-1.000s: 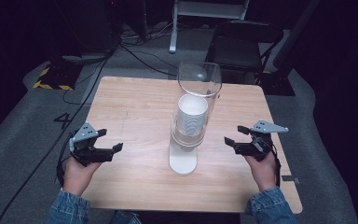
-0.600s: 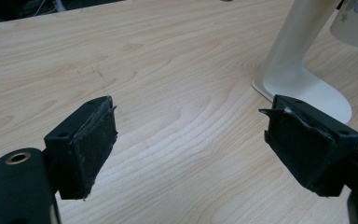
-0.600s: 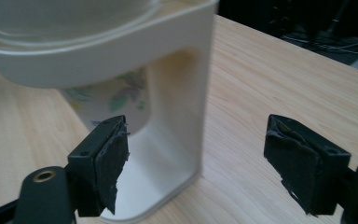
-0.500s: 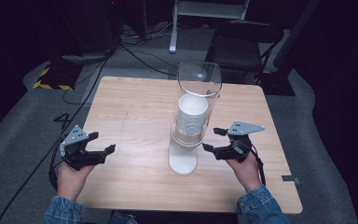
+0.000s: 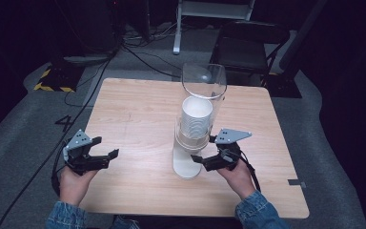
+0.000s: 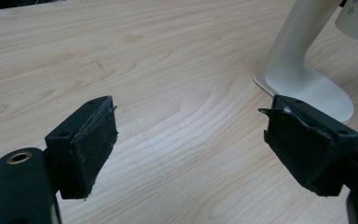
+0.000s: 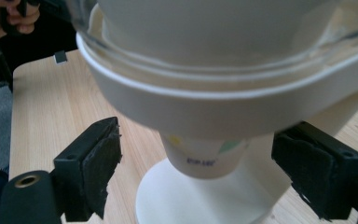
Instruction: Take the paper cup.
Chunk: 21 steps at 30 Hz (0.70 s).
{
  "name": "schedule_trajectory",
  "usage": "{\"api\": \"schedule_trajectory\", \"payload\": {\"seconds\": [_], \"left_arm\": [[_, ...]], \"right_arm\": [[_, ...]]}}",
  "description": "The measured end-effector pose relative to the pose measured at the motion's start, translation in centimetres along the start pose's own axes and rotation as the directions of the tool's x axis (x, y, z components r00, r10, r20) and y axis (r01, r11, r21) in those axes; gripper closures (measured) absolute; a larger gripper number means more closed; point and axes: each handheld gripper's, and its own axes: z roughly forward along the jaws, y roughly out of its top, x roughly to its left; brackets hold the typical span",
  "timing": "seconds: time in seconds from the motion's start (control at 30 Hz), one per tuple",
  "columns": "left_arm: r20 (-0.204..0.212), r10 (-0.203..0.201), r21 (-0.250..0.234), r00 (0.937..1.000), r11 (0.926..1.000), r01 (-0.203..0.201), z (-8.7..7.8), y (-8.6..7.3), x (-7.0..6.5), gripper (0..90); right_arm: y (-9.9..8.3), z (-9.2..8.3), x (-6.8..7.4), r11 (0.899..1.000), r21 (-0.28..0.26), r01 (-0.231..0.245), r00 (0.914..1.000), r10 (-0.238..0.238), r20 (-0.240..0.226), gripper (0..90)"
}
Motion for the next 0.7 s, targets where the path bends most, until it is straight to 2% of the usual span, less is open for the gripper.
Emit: {"api": "schedule_trajectory", "payload": {"seconds": [0.2, 0.27, 0.3, 0.37, 0.47, 0.7], "left_arm": [[0.004, -0.006, 0.004, 1.0, 1.0, 0.006, 0.1, -0.1, 0.0, 16.7], [0.003, -0.006, 0.003, 1.0, 1.0, 0.006, 0.1, -0.1, 0.0, 16.7], [0.004, -0.007, 0.004, 1.0, 1.0, 0.007, 0.1, -0.1, 0.0, 16.7], [0.006, -0.004, 0.006, 1.0, 1.0, 0.004, 0.2, -0.1, 0.0, 16.7], [0.006, -0.003, 0.009, 1.0, 1.0, 0.003, 0.2, -0.2, 0.0, 16.6], [0.005, -0.011, 0.008, 0.9999, 0.9999, 0.011, 0.4, -0.2, 0.0, 16.7]], "right_arm": [[0.0, 1.1, 0.1, 0.999, -0.034, -0.028, 0.9994, 0.029, 0.021, 16.3], [0.1, 1.5, 0.0, 0.997, -0.054, -0.053, 0.9982, 0.054, 0.027, 19.0], [0.1, 1.5, 0.0, 0.997, -0.054, -0.053, 0.9982, 0.054, 0.027, 19.0], [0.1, 1.7, -0.1, 0.996, -0.067, -0.057, 0.998, 0.059, 0.021, 25.2], [0.1, 1.8, 0.0, 0.996, -0.077, -0.051, 0.9976, 0.055, 0.043, 28.6], [0.1, 1.8, 0.0, 0.996, -0.077, -0.047, 0.9978, 0.05, 0.042, 31.0]]}}
